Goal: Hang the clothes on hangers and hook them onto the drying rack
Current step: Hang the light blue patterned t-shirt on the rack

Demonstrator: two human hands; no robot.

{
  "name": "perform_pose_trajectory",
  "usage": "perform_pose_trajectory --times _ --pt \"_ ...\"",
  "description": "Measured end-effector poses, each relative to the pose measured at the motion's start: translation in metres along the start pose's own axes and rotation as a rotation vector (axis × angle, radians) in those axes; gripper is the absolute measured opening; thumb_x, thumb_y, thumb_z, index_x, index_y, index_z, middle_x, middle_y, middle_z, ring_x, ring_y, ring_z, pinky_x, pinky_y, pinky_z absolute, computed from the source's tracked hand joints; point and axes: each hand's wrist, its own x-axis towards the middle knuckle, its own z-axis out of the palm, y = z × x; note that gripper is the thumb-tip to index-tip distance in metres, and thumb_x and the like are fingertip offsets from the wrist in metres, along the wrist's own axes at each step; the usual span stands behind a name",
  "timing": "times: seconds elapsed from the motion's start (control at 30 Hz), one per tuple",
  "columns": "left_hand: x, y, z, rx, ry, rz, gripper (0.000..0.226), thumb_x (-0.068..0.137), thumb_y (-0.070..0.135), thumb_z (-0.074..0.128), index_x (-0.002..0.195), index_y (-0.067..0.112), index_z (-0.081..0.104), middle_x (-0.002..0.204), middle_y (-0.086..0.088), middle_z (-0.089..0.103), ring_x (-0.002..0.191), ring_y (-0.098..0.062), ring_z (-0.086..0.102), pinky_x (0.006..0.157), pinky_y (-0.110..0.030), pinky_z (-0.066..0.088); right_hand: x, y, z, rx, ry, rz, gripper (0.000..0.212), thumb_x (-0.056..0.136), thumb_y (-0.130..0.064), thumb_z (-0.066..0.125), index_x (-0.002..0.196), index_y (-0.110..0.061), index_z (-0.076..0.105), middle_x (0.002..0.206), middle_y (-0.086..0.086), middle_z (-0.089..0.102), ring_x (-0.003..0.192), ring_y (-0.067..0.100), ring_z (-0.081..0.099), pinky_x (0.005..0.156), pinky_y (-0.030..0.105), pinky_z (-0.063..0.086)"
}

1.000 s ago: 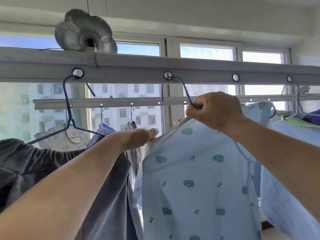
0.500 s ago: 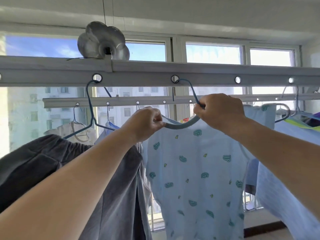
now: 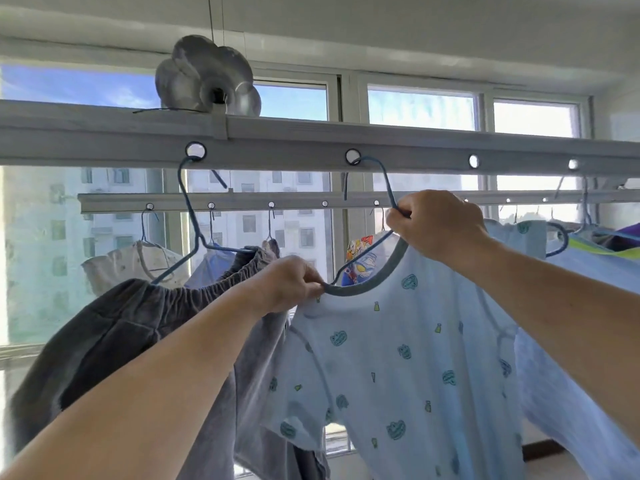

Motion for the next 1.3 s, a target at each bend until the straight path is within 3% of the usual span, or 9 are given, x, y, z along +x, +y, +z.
perform_pose_trajectory --times 0.17,0.3,0.43,0.6,0.7,0.83,1.0,1.13,1.3 --pt "-0.006 0.003 0.002 -0.225 0.089 0.041 0.016 0.082 0.017 0.066 0.092 0.006 0.073 0.065 0.001 0.063 0.051 0.003 0.051 0.059 -0.008 0.041 -0.003 0.003 -0.004 0.045 -0.043 0.013 0.039 0.091 -0.033 0.041 0.057 -0.016 0.048 0.059 -0.003 0.048 0.074 0.026 0.049 0.066 0.031 0.032" --pt "-0.007 0.008 0.0 -0.371 0.173 0.051 0.018 0.081 0.019 0.067 0.09 0.005 0.073 0.079 -0.021 0.068 0.062 -0.014 0.048 0.06 -0.018 0.04 -0.002 0.007 -0.009 0.236 -0.164 0.005 0.037 0.091 -0.038 0.049 0.064 -0.016 0.062 0.051 -0.002 0.045 0.061 0.022 0.046 0.061 0.03 0.035" --pt "-0.003 0.018 -0.001 -0.397 0.245 0.086 0.013 0.082 0.018 0.066 0.088 0.01 0.073 0.068 -0.011 0.057 0.049 -0.007 0.036 0.043 -0.009 0.029 -0.003 0.014 -0.02 0.433 -0.345 -0.004 0.022 0.088 -0.032 0.06 0.089 -0.014 0.072 0.076 0.008 0.058 0.066 0.016 0.045 0.058 0.027 0.035" --pt "-0.001 0.021 -0.002 -0.333 0.28 0.127 0.012 0.083 0.013 0.065 0.092 0.01 0.073 0.072 -0.01 0.063 0.059 -0.012 0.045 0.052 -0.012 0.036 -0.004 0.029 -0.031 0.442 -0.434 -0.001 0.009 0.085 -0.021 0.065 0.09 -0.017 0.072 0.084 0.013 0.068 0.073 0.015 0.051 0.064 0.023 0.04" --pt "-0.003 0.016 -0.004 -0.318 0.285 0.124 0.013 0.083 0.011 0.064 0.092 0.008 0.072 0.073 -0.011 0.063 0.062 -0.015 0.046 0.056 -0.017 0.038 -0.007 0.038 -0.035 0.412 -0.409 0.009 0.008 0.083 -0.02 0.067 0.089 -0.017 0.072 0.07 -0.004 0.062 0.065 0.008 0.051 0.053 0.012 0.038" --pt "-0.007 0.007 -0.008 -0.322 0.301 0.098 0.01 0.083 0.011 0.064 0.089 0.011 0.072 0.075 -0.015 0.064 0.068 -0.021 0.046 0.063 -0.026 0.038 -0.009 0.05 -0.038 0.375 -0.4 0.043 0.009 0.082 -0.021 0.07 0.089 -0.016 0.073 0.072 -0.004 0.063 0.059 0.007 0.049 0.042 0.006 0.034" --pt "-0.01 -0.003 -0.009 -0.262 0.378 0.087 0.015 0.083 0.009 0.064 0.096 0.008 0.071 0.09 -0.011 0.07 0.074 -0.016 0.056 0.059 -0.007 0.042 -0.012 0.052 -0.035 0.345 -0.427 0.073 0.011 0.081 -0.017 0.07 0.092 -0.016 0.071 0.071 -0.01 0.06 0.063 0.007 0.05 0.04 0.004 0.034" --pt "-0.015 -0.009 -0.012 -0.289 0.403 0.083 0.016 0.083 0.004 0.062 0.097 0.006 0.071 0.095 -0.017 0.071 0.086 -0.026 0.062 0.079 -0.022 0.047 -0.015 0.046 -0.033 0.358 -0.482 0.082 0.028 0.08 -0.022 0.071 0.107 -0.023 0.063 0.094 -0.008 0.062 0.084 0.015 0.058 0.048 0.018 0.037" --pt "-0.021 -0.017 -0.018 -0.24 0.438 0.071 0.017 0.084 0.003 0.06 0.099 0.005 0.07 0.088 -0.011 0.068 0.08 -0.016 0.056 0.065 -0.004 0.042 -0.02 0.053 -0.035 0.496 -0.613 0.078 0.015 0.076 -0.017 0.075 0.09 -0.017 0.072 0.082 -0.001 0.072 0.063 0.007 0.063 0.052 0.016 0.047"
